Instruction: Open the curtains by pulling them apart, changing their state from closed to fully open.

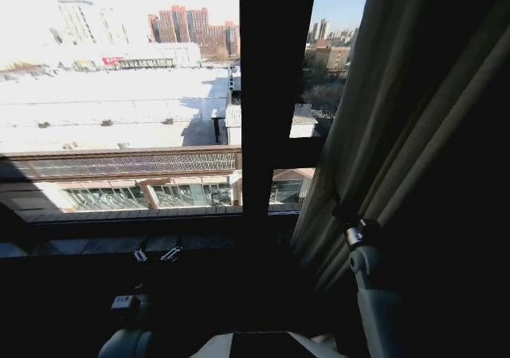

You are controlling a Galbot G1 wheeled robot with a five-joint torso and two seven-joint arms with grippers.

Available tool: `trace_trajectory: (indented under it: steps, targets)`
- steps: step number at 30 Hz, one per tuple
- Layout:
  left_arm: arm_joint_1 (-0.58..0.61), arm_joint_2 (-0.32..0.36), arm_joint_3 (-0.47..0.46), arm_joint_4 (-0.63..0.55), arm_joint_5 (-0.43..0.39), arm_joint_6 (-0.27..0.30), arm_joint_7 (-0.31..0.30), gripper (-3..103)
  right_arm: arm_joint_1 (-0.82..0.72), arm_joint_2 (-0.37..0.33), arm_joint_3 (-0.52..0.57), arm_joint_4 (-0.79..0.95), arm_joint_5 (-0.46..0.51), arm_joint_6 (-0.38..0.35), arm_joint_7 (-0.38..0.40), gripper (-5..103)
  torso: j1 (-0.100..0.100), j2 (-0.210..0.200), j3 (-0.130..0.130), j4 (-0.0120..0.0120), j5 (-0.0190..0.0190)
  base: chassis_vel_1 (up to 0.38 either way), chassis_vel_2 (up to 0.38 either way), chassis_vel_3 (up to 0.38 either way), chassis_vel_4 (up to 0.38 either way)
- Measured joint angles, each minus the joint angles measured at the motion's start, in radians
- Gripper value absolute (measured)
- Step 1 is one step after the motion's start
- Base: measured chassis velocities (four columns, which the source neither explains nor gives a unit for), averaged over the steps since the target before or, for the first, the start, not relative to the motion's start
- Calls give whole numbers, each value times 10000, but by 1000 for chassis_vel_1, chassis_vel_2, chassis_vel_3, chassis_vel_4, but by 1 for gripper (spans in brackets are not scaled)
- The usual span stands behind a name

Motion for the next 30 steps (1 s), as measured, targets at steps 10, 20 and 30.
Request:
trace_trajectory:
  steps: [10, 20, 30]
  targets:
    - [-10, -9, 81, 45, 69, -48, 14, 100, 413, -106, 462, -609, -283, -60, 681, 0, -1, 0, 0, -1, 15, 11, 10, -15, -12]
    - [27, 0, 75, 107, 76, -180, 20, 100, 1290, -689, 2615, -2495, -804, -426, 1881, 0, -1, 1, -1, 0, 7, 0, 0, 0, 0]
    - [9, -16, 140, 139, 89, -184, 28, 100, 1927, -1220, 3643, -3948, -1017, -459, 2742, 0, -1, 1, -1, 1, 5, 0, 0, 0, 0]
